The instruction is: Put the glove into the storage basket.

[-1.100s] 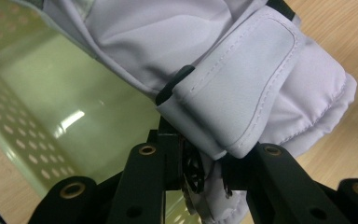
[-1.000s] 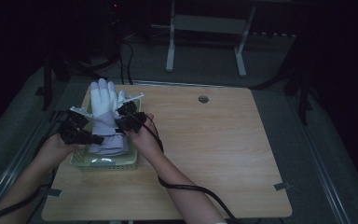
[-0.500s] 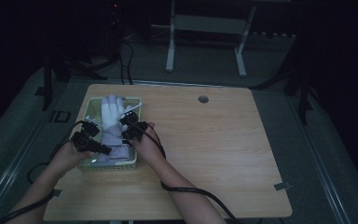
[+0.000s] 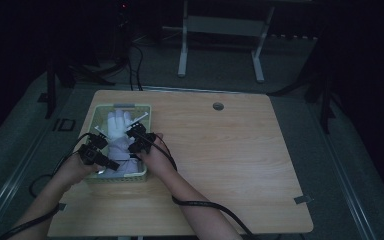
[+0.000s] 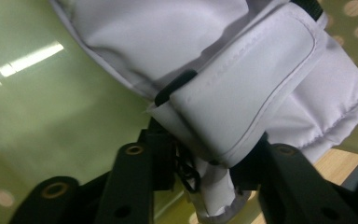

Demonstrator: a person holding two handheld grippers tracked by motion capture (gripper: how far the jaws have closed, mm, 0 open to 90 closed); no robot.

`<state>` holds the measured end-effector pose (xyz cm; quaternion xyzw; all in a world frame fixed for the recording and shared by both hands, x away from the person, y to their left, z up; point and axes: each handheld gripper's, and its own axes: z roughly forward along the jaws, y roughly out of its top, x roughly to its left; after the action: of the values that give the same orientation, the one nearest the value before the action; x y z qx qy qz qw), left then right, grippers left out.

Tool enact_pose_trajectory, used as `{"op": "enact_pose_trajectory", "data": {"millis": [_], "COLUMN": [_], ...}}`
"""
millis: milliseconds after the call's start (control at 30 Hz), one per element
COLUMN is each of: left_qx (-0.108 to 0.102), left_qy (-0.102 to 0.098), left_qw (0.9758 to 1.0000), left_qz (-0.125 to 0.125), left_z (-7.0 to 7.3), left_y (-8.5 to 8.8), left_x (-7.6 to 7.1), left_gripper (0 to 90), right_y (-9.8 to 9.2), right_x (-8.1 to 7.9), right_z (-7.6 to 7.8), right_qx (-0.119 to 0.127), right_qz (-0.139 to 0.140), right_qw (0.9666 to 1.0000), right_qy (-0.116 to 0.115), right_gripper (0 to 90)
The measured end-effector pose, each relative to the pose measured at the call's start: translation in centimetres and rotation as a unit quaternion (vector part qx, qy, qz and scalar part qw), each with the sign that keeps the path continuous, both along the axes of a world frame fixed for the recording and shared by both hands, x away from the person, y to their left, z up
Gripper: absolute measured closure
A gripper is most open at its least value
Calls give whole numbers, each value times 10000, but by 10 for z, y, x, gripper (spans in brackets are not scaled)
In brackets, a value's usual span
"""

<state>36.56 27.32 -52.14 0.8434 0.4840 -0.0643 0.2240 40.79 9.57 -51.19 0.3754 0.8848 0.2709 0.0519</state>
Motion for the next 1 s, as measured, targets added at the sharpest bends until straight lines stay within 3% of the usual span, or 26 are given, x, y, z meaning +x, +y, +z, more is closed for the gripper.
{"op": "enact_pose_trajectory", "data": {"millis": [167,233,300,333,400,467,500,600,667,733,900,1000], "left_qx": [23,33,6,-86,-293,-158,-113,-126,-118,-256,-161,-67], "left_qy": [-218,-374,-606,-694,-827,-1084,-1240,-1477,-1574,-1615,-1857,-2194], "left_qw": [9997,9992,9973,9966,9947,9918,9891,9846,9821,9796,9746,9674], "left_qz": [81,158,406,439,530,659,789,930,1032,1172,1244,1265], "left_z": [3,5,7,8,10,12,13,14,14,14,19,27], "left_y": [1,2,4,6,8,8,8,11,13,16,13,7], "left_x": [-4,-6,-9,-9,-12,-14,-15,-17,-19,-21,-27,-33], "left_gripper": [536,483,371,282,187,139,135,61,17,17,17,17], "right_y": [-2,-3,-5,-8,-11,-14,-15,-20,-23,-27,-35,-41], "right_x": [-2,-2,-3,-4,-3,-3,-4,-5,-5,-6,-7,-7], "right_z": [4,8,16,20,25,29,31,34,34,35,37,40], "right_qx": [98,111,298,414,519,539,551,628,659,646,727,756], "right_qz": [100,88,141,163,158,257,318,411,462,490,507,523], "right_qw": [9999,9997,9989,9982,9975,9973,9972,9966,9962,9961,9954,9948], "right_qy": [-75,-207,-321,-397,-455,-429,-402,-344,-322,-346,-364,-445], "right_gripper": [561,462,428,412,371,331,295,235,220,212,197,192]}}
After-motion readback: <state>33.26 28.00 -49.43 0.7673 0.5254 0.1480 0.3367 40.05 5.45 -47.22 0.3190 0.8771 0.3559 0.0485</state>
